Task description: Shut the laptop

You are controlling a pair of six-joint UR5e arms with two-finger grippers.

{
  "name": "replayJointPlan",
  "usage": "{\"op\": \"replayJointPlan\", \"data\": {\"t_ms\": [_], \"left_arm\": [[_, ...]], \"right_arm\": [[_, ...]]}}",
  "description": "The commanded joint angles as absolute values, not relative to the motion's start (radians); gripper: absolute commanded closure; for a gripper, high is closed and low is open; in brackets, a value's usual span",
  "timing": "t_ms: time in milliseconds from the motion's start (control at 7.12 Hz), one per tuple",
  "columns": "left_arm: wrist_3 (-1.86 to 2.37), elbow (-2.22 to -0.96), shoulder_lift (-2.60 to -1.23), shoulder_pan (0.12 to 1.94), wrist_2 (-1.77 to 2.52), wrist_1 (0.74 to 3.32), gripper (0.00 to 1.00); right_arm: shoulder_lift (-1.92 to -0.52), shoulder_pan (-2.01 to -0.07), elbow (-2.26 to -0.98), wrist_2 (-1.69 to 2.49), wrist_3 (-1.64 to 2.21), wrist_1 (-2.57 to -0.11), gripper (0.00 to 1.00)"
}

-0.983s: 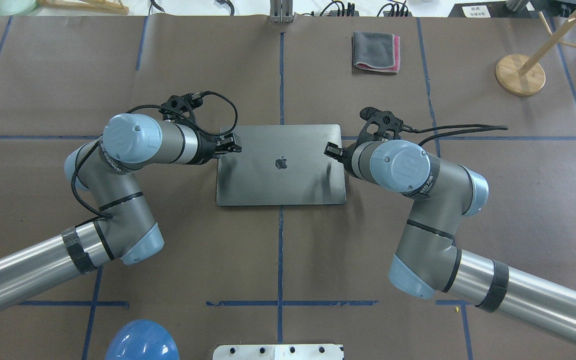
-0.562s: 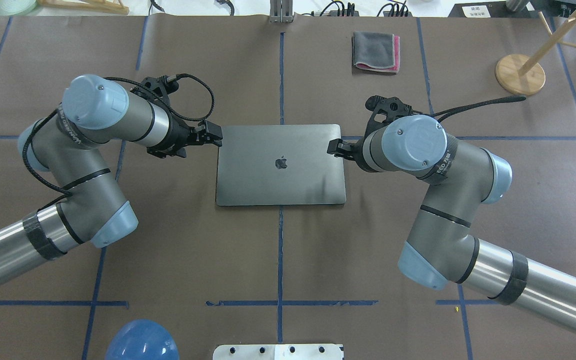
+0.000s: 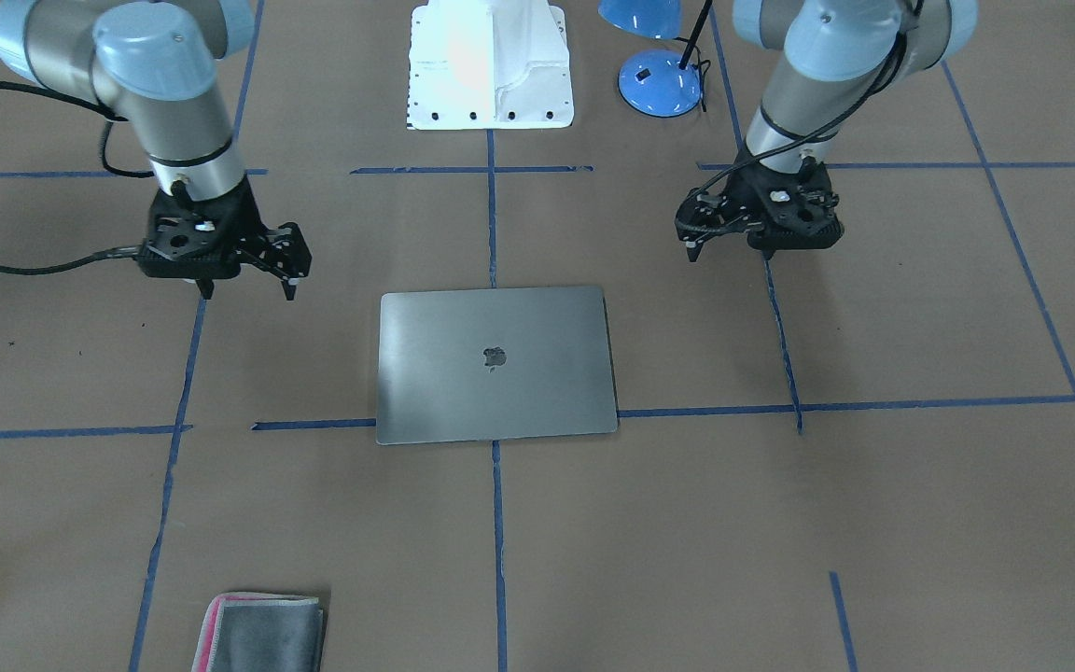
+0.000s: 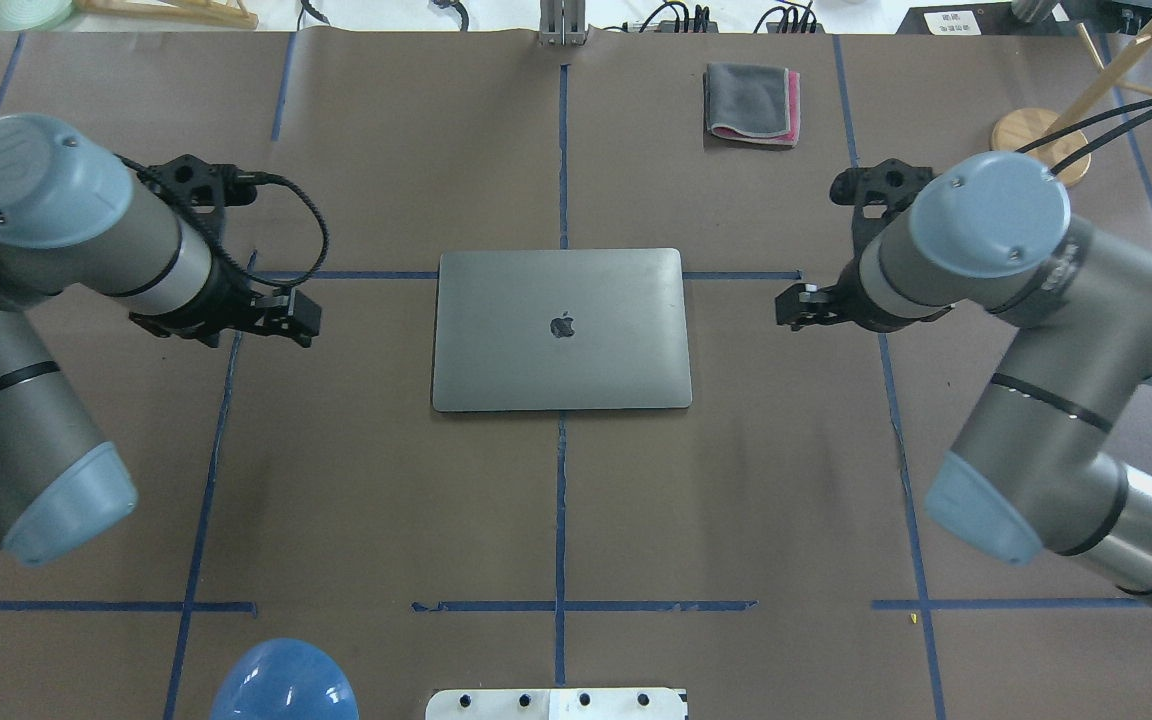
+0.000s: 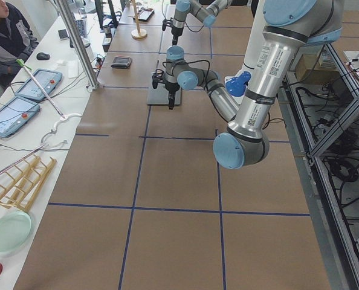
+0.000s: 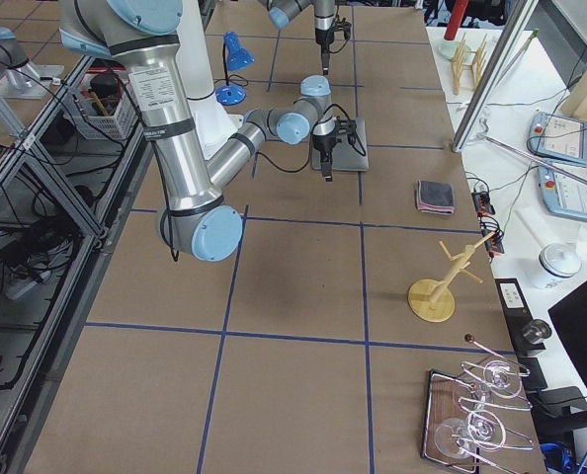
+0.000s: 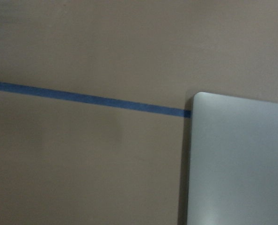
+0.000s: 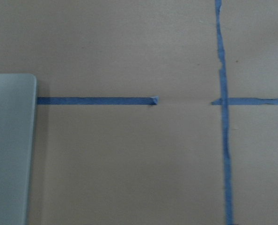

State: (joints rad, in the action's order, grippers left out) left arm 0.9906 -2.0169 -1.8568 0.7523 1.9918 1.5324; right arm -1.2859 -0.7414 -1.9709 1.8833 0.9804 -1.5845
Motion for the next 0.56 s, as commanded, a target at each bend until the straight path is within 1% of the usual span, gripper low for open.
{"op": "replayJointPlan", "data": {"t_ms": [0,140,281,421], "left_arm": [[0.663,-2.12,-1.622,0.875,2.011,1.5,0.01],[0.441,-2.111,-1.538,1.006,2.107,1.497,0.01],[0.2,-2.082,-1.481,1.149,2.158,1.491,0.01],[0.016,-2.012,-1.461,1.29,2.186,1.455,0.01]], "right_arm": [[-1.472,-0.971,-2.034,2.079,0.591,-1.594,0.0],[-1.555,-1.08,-2.033,2.13,0.399,-1.594,0.0],[-1.628,-1.183,-2.023,2.169,0.204,-1.597,0.0],[-1.69,-1.266,-2.001,2.19,0.064,-1.592,0.0]]}}
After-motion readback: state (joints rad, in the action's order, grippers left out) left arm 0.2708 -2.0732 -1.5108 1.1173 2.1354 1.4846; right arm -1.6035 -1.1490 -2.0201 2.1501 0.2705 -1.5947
